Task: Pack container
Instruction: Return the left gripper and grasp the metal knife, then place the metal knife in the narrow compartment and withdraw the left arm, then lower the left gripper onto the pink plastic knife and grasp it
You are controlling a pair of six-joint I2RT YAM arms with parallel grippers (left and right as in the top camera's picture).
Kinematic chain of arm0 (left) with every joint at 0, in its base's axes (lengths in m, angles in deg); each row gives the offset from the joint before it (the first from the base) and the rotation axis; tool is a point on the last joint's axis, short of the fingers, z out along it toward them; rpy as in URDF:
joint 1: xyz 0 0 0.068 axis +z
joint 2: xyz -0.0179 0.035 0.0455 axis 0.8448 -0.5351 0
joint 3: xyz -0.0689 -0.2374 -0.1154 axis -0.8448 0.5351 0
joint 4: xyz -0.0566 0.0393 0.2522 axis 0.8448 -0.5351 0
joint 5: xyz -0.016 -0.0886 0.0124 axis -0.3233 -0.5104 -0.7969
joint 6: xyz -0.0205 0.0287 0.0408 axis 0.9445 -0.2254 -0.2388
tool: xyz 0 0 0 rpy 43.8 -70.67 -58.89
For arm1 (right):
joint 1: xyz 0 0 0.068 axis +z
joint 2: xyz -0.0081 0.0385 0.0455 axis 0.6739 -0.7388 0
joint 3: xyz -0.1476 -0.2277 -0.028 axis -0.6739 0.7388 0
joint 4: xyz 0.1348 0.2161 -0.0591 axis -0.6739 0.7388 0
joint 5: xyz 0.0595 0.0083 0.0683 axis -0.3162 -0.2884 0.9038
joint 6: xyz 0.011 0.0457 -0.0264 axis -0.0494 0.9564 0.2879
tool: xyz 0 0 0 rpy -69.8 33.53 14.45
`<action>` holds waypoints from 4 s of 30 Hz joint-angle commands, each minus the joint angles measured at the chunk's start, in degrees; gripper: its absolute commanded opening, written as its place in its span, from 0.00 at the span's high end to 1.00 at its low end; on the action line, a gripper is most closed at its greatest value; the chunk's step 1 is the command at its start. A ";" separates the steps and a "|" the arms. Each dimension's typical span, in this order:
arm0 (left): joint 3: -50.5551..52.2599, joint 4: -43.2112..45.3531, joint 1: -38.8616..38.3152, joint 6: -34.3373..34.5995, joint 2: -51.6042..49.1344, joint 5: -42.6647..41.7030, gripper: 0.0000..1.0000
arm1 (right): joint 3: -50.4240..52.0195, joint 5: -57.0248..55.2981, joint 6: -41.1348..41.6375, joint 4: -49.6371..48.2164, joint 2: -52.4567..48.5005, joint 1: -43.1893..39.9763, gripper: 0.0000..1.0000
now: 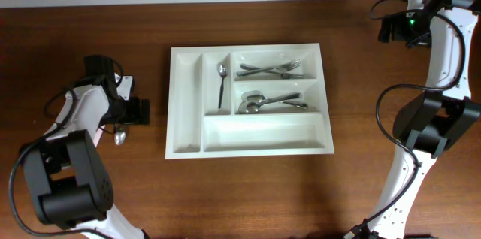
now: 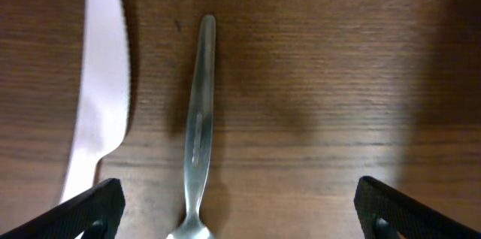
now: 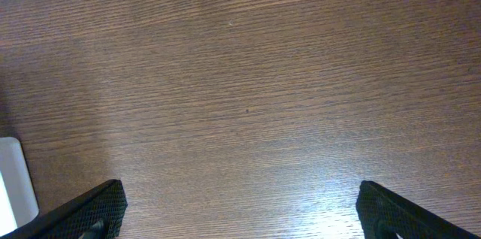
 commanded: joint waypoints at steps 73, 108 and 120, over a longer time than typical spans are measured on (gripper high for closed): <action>-35.23 -12.26 -24.68 24.72 -14.16 -20.11 0.98 | -0.50 -0.09 0.50 0.00 1.77 -0.37 0.01; -38.12 -35.85 7.04 -7.13 -2.95 -5.07 0.01 | -0.50 -0.11 0.50 0.00 1.77 -0.37 0.01; -32.24 -29.49 10.43 -14.12 -6.75 -1.81 0.10 | -0.50 -0.11 0.50 0.00 1.77 -0.37 0.02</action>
